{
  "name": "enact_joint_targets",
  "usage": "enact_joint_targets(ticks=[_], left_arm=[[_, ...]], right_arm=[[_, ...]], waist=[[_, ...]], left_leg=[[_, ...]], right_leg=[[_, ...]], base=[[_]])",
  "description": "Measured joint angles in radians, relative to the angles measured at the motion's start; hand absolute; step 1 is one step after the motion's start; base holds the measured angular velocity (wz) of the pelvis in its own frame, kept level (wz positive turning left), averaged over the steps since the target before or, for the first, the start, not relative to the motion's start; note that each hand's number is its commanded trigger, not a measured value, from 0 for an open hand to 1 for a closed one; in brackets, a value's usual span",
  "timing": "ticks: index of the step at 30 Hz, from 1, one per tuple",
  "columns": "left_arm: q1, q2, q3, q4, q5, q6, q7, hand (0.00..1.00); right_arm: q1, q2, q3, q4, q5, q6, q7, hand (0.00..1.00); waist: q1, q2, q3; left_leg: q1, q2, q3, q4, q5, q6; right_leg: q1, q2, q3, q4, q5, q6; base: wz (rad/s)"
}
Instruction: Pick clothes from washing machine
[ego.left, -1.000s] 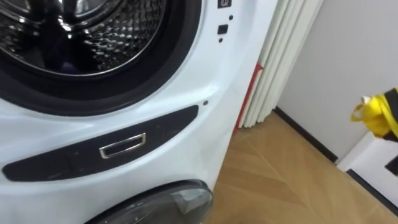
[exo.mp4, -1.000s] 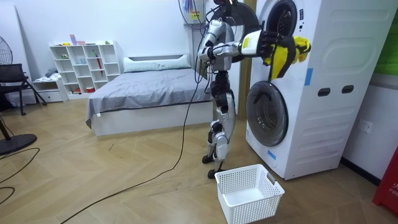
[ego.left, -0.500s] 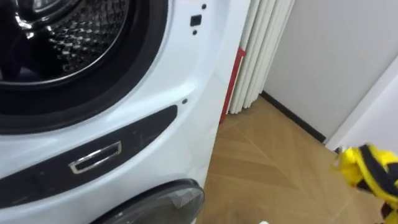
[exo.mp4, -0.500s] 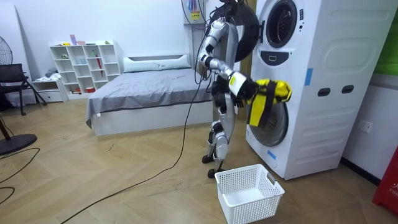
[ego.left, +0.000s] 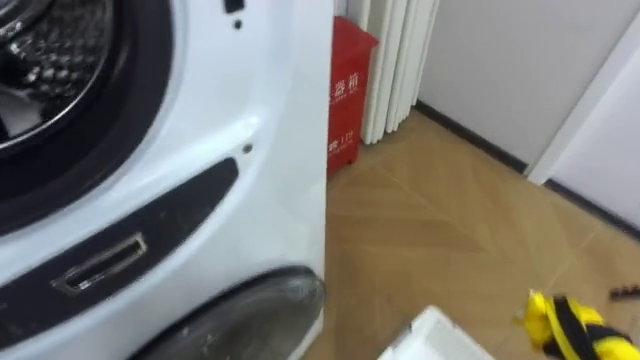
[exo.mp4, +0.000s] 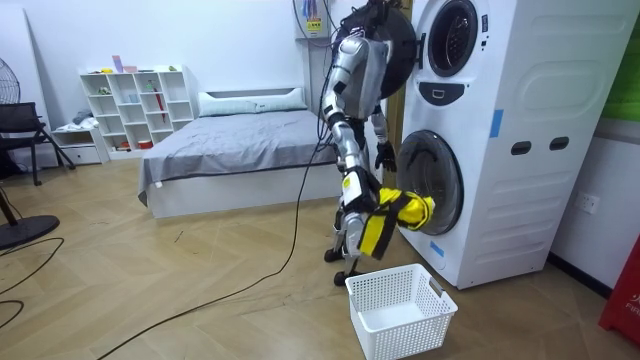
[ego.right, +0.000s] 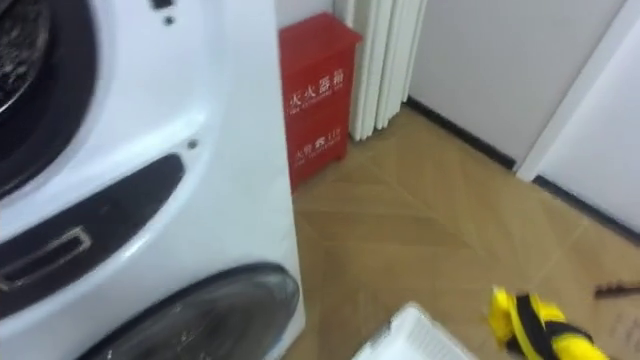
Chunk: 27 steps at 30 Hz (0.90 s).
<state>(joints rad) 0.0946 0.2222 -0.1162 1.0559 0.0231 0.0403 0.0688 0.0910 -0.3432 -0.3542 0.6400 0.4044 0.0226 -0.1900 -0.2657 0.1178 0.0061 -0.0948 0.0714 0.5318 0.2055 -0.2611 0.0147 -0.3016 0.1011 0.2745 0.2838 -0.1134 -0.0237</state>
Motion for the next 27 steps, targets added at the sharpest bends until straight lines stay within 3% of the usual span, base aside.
enact_joint_targets(ticks=[3,7,11,13,15,16,17,18,27], left_arm=[[-0.024,-0.001,-0.037,0.006,-0.061,-0.023,-0.010,0.00],[-0.031,-0.001,-0.056,0.005,-0.104,-0.035,-0.011,0.00],[-0.047,0.000,-0.095,0.018,-0.152,-0.044,-0.012,0.00],[-0.050,0.000,-0.104,0.023,-0.152,-0.048,-0.014,0.00],[-0.055,0.000,-0.111,0.025,-0.160,-0.048,-0.020,0.00],[-0.056,0.000,-0.116,0.025,-0.172,-0.048,-0.020,0.00],[-0.056,0.000,-0.122,0.025,-0.187,-0.048,-0.020,0.00],[-0.059,0.000,-0.126,0.025,-0.189,-0.049,-0.020,0.00],[-0.066,-0.001,-0.136,0.023,-0.188,-0.056,-0.015,0.00]], right_arm=[[-0.059,0.000,0.038,0.101,0.014,-0.022,-0.001,1.00],[-0.085,-0.001,0.057,0.141,0.019,-0.032,-0.010,1.00],[-0.109,-0.004,0.060,0.168,0.040,-0.085,-0.029,1.00],[-0.120,-0.004,0.060,0.193,0.039,-0.090,-0.028,1.00],[-0.138,-0.004,0.060,0.226,0.034,-0.090,-0.026,0.66],[-0.142,-0.004,0.060,0.232,0.034,-0.090,-0.026,0.25],[-0.151,-0.004,0.060,0.249,0.035,-0.091,-0.025,0.08],[-0.154,-0.004,0.060,0.255,0.035,-0.091,-0.025,0.00],[-0.169,-0.004,0.072,0.255,0.041,-0.100,-0.025,0.00]], waist=[[0.002,0.018,0.0003],[-0.001,0.018,0.0006],[0.000,0.023,0.0007],[0.001,0.026,0.0017],[0.001,0.035,0.0023],[0.001,0.038,0.0033],[0.001,0.041,0.0030],[0.002,0.044,0.0034],[0.002,0.046,0.0041]], left_leg=[[-0.023,-0.012,0.002,-0.003,0.010,0.000],[-0.054,-0.017,0.001,-0.002,0.015,-0.001],[-0.102,-0.025,0.000,0.000,0.027,0.004],[-0.114,-0.029,-0.003,-0.001,0.031,0.006],[-0.135,-0.033,-0.004,-0.001,0.036,0.009],[-0.139,-0.034,-0.005,0.000,0.037,0.010],[-0.147,-0.037,-0.005,0.000,0.039,0.011],[-0.154,-0.039,-0.007,-0.001,0.041,0.012],[-0.193,-0.049,-0.014,0.001,0.053,0.019]], right_leg=[[-0.042,0.000,-0.002,0.030,-0.005,-0.003],[-0.089,0.000,-0.001,0.064,-0.016,-0.006],[-0.148,-0.004,0.000,0.084,-0.016,-0.006],[-0.164,-0.006,0.000,0.090,-0.017,-0.005],[-0.190,-0.010,-0.003,0.101,-0.017,-0.005],[-0.194,-0.011,-0.003,0.102,-0.017,-0.005],[-0.206,-0.012,-0.003,0.109,-0.018,-0.004],[-0.215,-0.014,-0.003,0.115,-0.020,-0.003],[-0.262,-0.025,-0.011,0.139,-0.024,-0.002]], base=[[-0.10],[-0.02],[0.02],[0.04],[0.06],[0.05],[0.04],[0.00],[0.05]])
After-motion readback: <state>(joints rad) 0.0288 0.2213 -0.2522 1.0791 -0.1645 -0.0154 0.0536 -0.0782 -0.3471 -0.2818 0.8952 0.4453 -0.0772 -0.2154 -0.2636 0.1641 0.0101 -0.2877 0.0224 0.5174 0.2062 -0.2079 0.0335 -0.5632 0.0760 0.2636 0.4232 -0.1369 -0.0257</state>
